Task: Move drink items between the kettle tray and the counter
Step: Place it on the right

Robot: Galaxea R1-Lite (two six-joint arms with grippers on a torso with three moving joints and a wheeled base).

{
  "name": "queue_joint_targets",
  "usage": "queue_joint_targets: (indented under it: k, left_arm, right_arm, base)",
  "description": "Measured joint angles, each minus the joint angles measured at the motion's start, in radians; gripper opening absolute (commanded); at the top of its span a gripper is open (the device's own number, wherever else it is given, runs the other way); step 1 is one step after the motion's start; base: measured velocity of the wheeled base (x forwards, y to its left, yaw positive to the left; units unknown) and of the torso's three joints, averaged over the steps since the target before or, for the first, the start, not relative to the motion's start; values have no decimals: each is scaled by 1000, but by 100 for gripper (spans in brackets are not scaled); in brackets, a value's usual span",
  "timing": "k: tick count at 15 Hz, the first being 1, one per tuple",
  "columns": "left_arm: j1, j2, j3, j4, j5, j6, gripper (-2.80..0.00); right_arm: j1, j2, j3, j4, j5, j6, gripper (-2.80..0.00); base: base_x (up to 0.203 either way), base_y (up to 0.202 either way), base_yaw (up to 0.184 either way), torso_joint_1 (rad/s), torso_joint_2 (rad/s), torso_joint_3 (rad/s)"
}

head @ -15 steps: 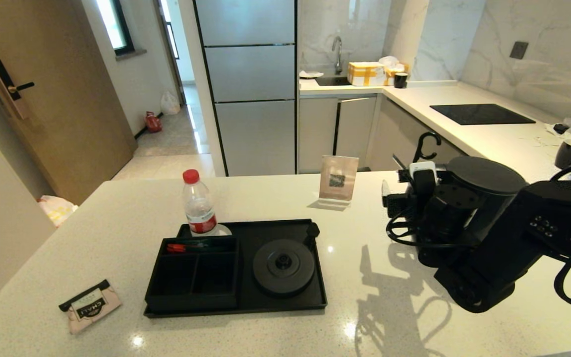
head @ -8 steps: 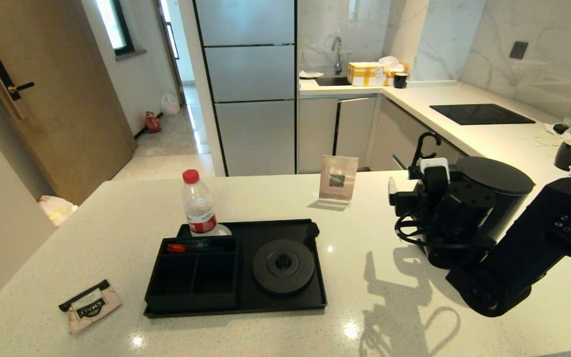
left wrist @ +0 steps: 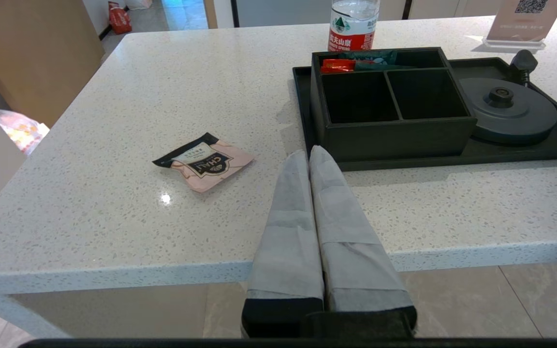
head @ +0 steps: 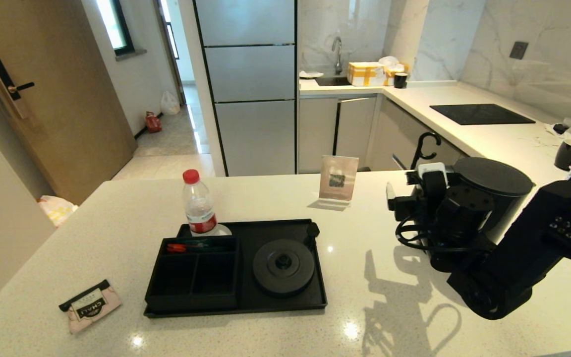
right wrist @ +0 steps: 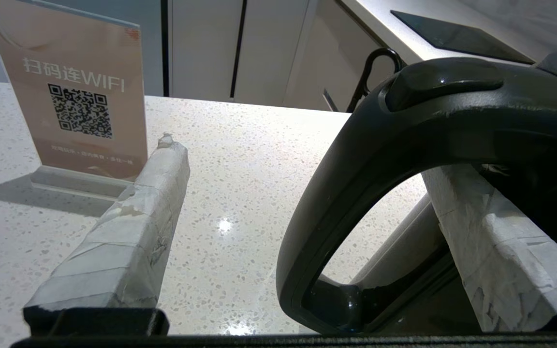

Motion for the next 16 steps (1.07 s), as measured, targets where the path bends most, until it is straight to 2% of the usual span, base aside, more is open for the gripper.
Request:
queue_joint_targets:
  k: [16]
  left_arm:
    - [0,0,0,0,0,0,-280]
  right_arm:
    - [-17,7,38,1,14,29,0]
  base:
    - [0,0,0,0,0,0]
